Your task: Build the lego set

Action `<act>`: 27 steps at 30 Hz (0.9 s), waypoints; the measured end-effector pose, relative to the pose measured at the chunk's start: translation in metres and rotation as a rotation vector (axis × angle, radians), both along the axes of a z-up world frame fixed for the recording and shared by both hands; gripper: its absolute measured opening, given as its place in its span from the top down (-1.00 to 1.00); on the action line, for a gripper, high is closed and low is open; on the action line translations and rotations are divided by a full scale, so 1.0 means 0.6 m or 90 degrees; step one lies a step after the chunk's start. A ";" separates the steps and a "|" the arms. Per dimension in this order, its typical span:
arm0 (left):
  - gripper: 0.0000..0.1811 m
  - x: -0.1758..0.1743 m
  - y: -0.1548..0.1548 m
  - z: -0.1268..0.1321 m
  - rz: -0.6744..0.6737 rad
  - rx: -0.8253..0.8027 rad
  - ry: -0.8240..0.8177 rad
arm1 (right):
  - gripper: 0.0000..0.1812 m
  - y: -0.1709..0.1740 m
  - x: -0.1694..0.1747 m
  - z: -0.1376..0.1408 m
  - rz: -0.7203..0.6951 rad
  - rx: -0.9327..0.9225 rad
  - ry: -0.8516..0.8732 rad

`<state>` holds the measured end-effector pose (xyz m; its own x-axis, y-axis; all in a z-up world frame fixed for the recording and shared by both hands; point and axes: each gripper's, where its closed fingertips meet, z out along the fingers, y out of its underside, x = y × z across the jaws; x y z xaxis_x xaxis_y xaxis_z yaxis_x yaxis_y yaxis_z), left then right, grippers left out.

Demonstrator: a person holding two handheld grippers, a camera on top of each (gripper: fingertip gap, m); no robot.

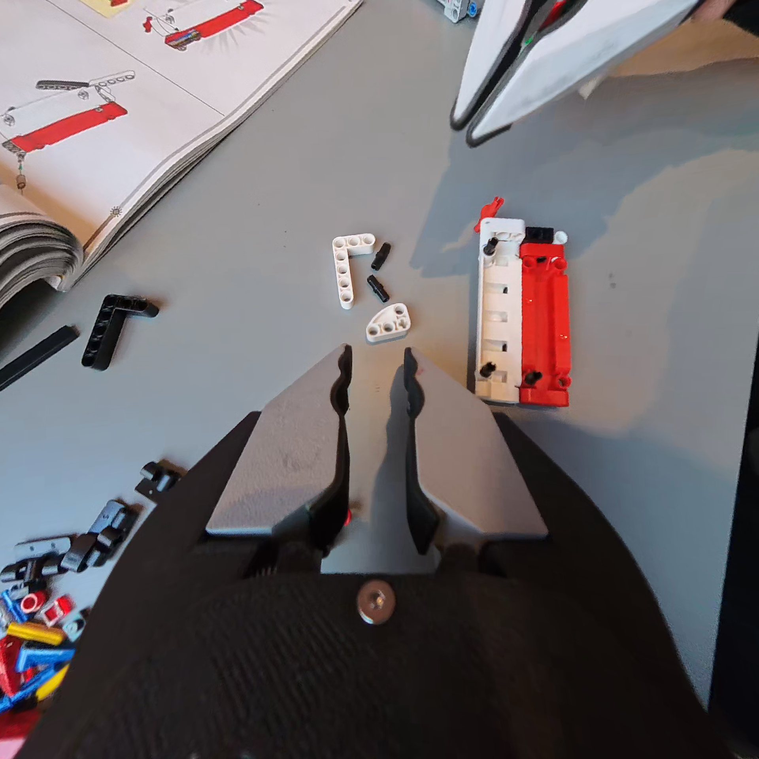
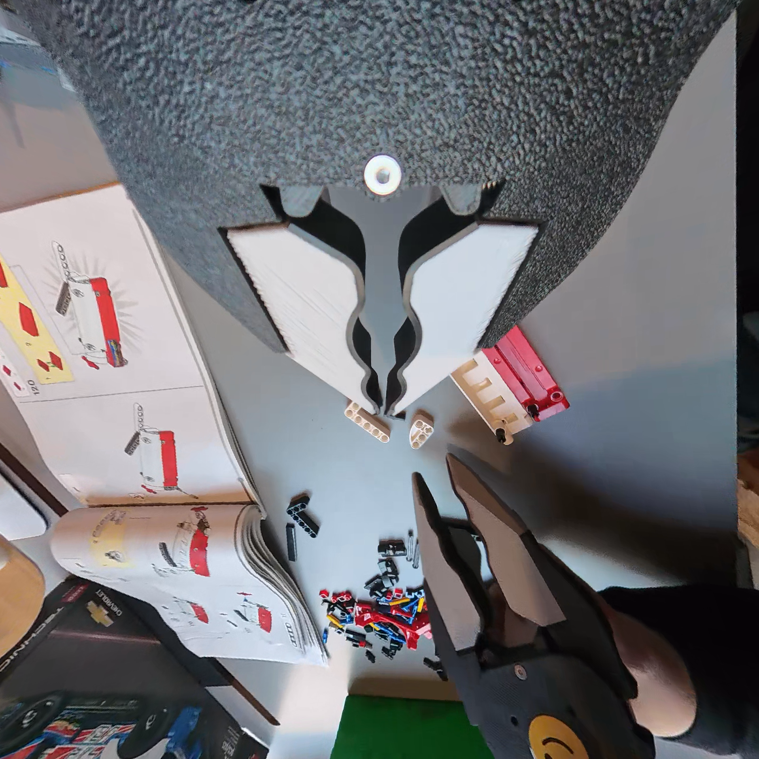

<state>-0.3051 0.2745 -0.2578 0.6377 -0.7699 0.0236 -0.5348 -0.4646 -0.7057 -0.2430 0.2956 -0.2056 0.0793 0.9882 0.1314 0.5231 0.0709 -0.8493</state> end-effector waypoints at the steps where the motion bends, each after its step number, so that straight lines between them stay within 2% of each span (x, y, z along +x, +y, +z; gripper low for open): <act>1: 0.76 0.003 0.002 -0.001 -0.002 -0.001 -0.001 | 0.97 -0.001 -0.005 -0.004 0.003 0.001 -0.006; 11: 0.72 0.020 0.015 -0.009 -0.004 0.008 0.009 | 0.97 0.017 -0.038 -0.039 -0.012 -0.014 -0.051; 19: 0.78 0.034 0.015 -0.022 -0.025 0.010 0.024 | 0.87 0.023 -0.052 -0.070 0.022 0.021 -0.118; 27: 0.78 0.033 0.012 -0.023 -0.031 0.007 0.022 | 0.86 0.018 -0.061 -0.084 0.090 0.048 -0.163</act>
<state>-0.2853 0.2818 -0.2713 0.6000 -0.7999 -0.0073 -0.5810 -0.4295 -0.6914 -0.2794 0.3065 -0.2561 -0.1035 0.9736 0.2034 0.7002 0.2165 -0.6803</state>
